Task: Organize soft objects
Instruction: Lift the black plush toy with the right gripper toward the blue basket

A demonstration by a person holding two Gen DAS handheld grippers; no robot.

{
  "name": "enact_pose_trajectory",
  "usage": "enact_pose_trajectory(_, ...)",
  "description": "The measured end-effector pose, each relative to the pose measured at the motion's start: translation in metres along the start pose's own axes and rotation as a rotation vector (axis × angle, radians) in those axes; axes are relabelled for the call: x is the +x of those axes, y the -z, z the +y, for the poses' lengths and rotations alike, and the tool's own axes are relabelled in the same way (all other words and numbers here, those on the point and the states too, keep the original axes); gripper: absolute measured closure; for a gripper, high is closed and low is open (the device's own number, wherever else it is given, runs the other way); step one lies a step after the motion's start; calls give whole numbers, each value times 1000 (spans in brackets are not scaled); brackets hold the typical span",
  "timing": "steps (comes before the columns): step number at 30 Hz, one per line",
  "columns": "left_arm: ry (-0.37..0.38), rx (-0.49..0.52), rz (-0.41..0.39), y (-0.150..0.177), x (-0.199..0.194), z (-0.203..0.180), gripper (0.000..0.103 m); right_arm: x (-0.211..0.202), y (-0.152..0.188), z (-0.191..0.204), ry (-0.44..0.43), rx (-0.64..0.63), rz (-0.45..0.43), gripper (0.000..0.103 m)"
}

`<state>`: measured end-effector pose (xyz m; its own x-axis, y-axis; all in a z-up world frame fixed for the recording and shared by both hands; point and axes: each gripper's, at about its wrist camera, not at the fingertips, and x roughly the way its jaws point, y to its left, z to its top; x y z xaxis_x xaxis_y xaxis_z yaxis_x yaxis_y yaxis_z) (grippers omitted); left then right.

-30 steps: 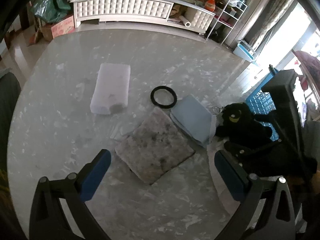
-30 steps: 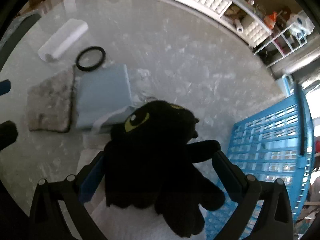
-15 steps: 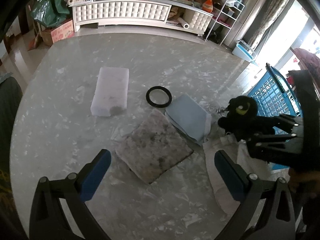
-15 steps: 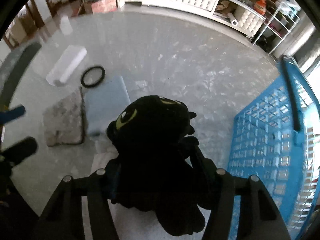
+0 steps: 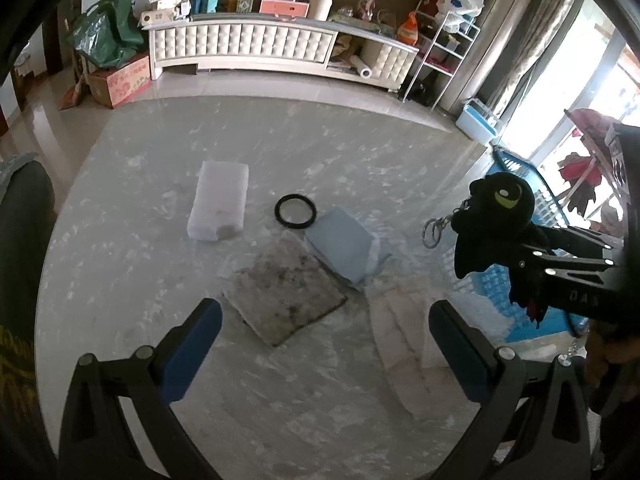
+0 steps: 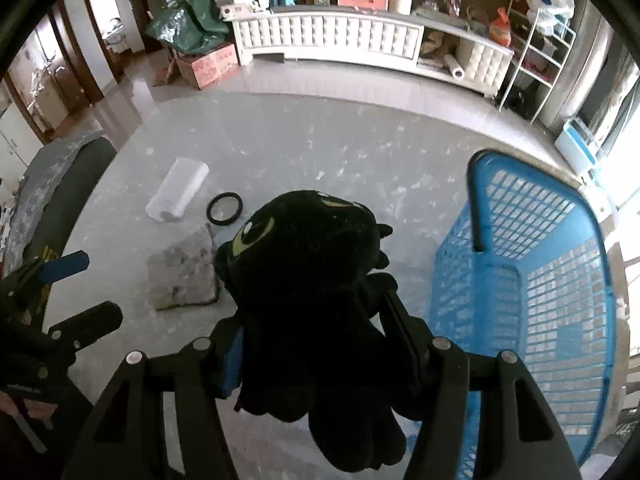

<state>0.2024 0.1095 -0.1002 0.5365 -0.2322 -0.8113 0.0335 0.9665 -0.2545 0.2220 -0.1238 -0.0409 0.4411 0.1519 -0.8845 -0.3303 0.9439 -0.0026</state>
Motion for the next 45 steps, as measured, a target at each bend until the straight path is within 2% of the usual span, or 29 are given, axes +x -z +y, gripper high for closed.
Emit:
enact_pose_trajectory(3, -4, 20, -24, 1, -14, -13, 0, -21, 6, -4, -9, -2, -26, 45)
enact_pose_trajectory(7, -7, 47, -48, 1, -28, -33, 0, -27, 16, -8, -22, 1, -50, 46)
enact_pose_trajectory(10, -3, 68, -62, 1, -35, -48, 0, -37, 22, -13, -28, 0, -65, 54)
enact_pose_trajectory(14, -19, 90, -65, 0, -39, -66, 0, -51, 27, -28, -44, 15, -92, 77)
enact_pose_trajectory(15, -20, 92, -66, 0, -40, -71, 0, -52, 27, -31, -51, 21, -96, 92)
enact_pose_trajectory(16, -16, 93, -67, 1, -40, -74, 0, -54, 28, -35, -58, 22, -107, 101)
enact_pose_trajectory(19, -15, 87, -64, 2, -39, -81, 0, -55, 30, -47, -91, 30, -110, 102)
enact_pose_trajectory(28, -7, 101, -41, 4, -31, -92, 0, -67, 28, -76, -35, 66, -171, 102)
enact_pose_trajectory(35, 0, 119, -3, 6, -12, -100, 0, -24, 32, -107, -6, 132, -88, 102)
enact_pose_trajectory(42, 0, 118, 33, 9, 7, -98, 0, 29, 40, -117, -8, 173, 19, 102)
enact_pose_trajectory(45, -7, 116, 41, 10, 11, -96, 0, 39, 42, -119, -5, 174, 35, 99)
